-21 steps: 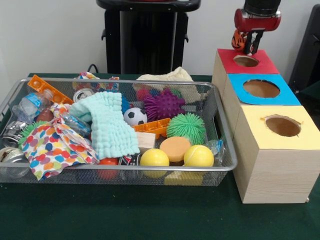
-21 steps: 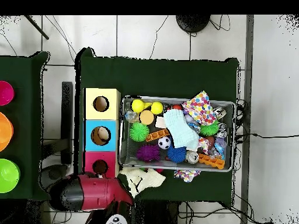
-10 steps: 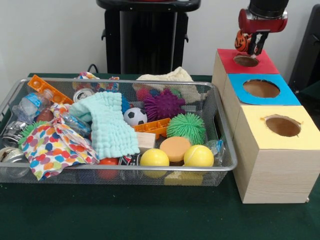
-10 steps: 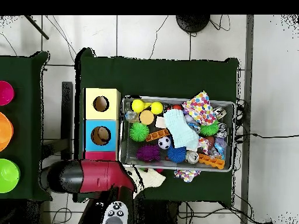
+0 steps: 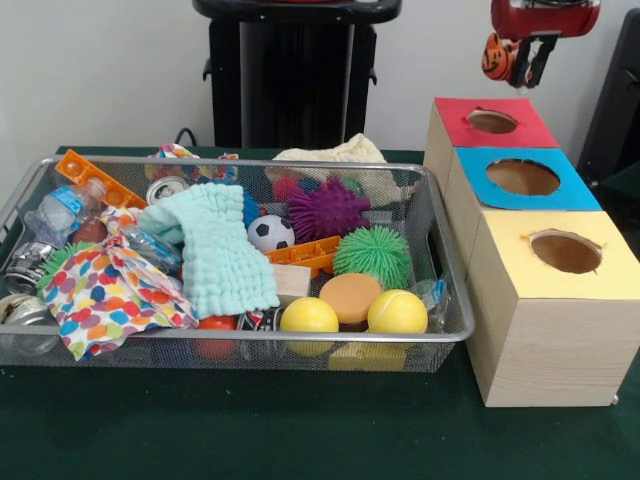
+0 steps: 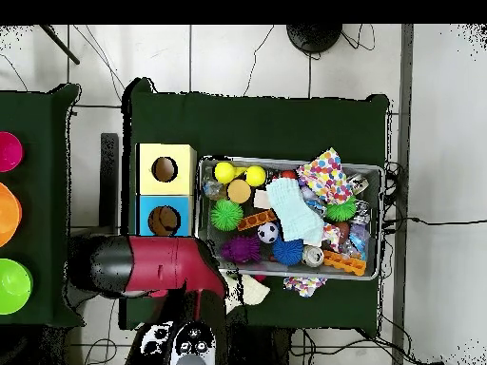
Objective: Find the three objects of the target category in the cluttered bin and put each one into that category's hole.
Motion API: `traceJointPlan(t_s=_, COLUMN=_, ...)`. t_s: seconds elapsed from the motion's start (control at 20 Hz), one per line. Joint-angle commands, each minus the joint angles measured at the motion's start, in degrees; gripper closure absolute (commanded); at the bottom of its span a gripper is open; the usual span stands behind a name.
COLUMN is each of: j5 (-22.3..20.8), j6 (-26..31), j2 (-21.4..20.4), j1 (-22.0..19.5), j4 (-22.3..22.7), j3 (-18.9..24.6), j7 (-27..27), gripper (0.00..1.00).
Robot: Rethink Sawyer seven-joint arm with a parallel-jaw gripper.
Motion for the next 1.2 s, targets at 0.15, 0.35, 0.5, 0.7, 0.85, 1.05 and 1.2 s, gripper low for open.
traceJointPlan(t_s=0.15, j5=-3.3, j6=0.9, j2=-0.6, j1=-3.3, j4=-2.4, j3=0.8, j7=5.5, gripper=1.00)
traceJointPlan(t_s=0.35, j5=-3.3, j6=-3.3, j2=-0.9, j1=-3.8, j4=1.2, j3=1.2, j7=5.4, gripper=1.00)
traceJointPlan(t_s=0.5, j5=-3.3, j6=-7.2, j2=-0.6, j1=-4.7, j4=4.1, j3=2.0, j7=4.9, gripper=1.00)
traceJointPlan(t_s=0.7, j5=-3.4, j6=-11.3, j2=0.6, j1=-5.7, j4=6.1, j3=2.9, j7=4.6, gripper=1.00)
traceJointPlan(t_s=0.85, j5=-3.2, j6=-15.4, j2=1.8, j1=-6.5, j4=7.9, j3=3.9, j7=4.7, gripper=1.00)
traceJointPlan(t_s=1.05, j5=-3.2, j6=-18.7, j2=2.9, j1=-6.7, j4=9.4, j3=4.5, j7=5.3, gripper=1.00)
traceJointPlan(t_s=1.2, j5=-3.0, j6=-20.2, j2=3.4, j1=-6.7, j4=10.3, j3=4.9, j7=5.5, gripper=1.00)
